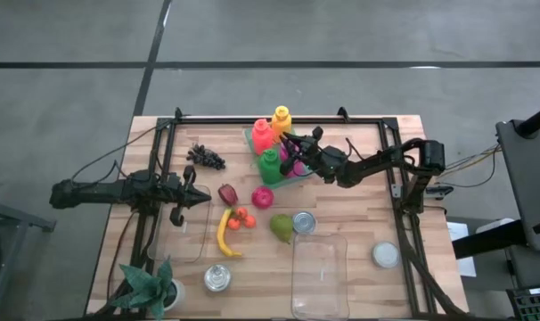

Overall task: Pick & Place Food Item
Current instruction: Put the pink water bottle into the green bin, then put the green pear into the bottom transparent bin

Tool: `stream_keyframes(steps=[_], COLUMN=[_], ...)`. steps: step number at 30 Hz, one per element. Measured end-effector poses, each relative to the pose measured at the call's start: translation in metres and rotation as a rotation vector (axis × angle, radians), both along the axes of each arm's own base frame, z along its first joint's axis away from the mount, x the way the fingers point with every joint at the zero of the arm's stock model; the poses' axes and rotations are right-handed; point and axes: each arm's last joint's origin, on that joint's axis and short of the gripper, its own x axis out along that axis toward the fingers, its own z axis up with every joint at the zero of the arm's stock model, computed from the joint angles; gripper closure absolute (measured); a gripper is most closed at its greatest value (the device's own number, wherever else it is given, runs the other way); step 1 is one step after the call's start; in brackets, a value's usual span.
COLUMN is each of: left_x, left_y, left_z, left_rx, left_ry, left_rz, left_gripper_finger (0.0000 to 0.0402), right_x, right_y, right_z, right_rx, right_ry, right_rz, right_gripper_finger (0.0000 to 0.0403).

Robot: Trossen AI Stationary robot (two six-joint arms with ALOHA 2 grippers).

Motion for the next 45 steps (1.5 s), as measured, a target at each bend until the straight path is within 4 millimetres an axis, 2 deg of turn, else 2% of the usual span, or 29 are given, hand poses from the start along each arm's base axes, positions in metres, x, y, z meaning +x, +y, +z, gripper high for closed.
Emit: stream_keyframes(steps=[12, 27, 36, 45], left_x=[0.000, 0.000, 0.000, 0.000], left_y=[0.000, 0.000, 0.000, 0.000], left_z=[0.000, 0.000, 0.000, 0.000], left_rx=[0.000, 0.000, 0.000, 0.000], left_ry=[0.000, 0.000, 0.000, 0.000], left_rz=[0.000, 0.000, 0.000, 0.000], left_gripper_finger=[0.0401, 0.0401, 0.0401, 0.0401], right_x=[-0.013, -0.011, -0.015, -0.027], right_y=[0.003, 0.006, 0.008, 0.011], right_z=[-0.002, 0.004, 0.020, 0.049], right_rx=[0.064, 0.051, 0.012, -0.072], right_ry=[-0.041, -0.053, -0.071, -0.110], right_rz=[-0.014, -0.001, 0.001, -0.011], right_gripper_finger=[0.0324, 0.0323, 0.0323, 0.0323])
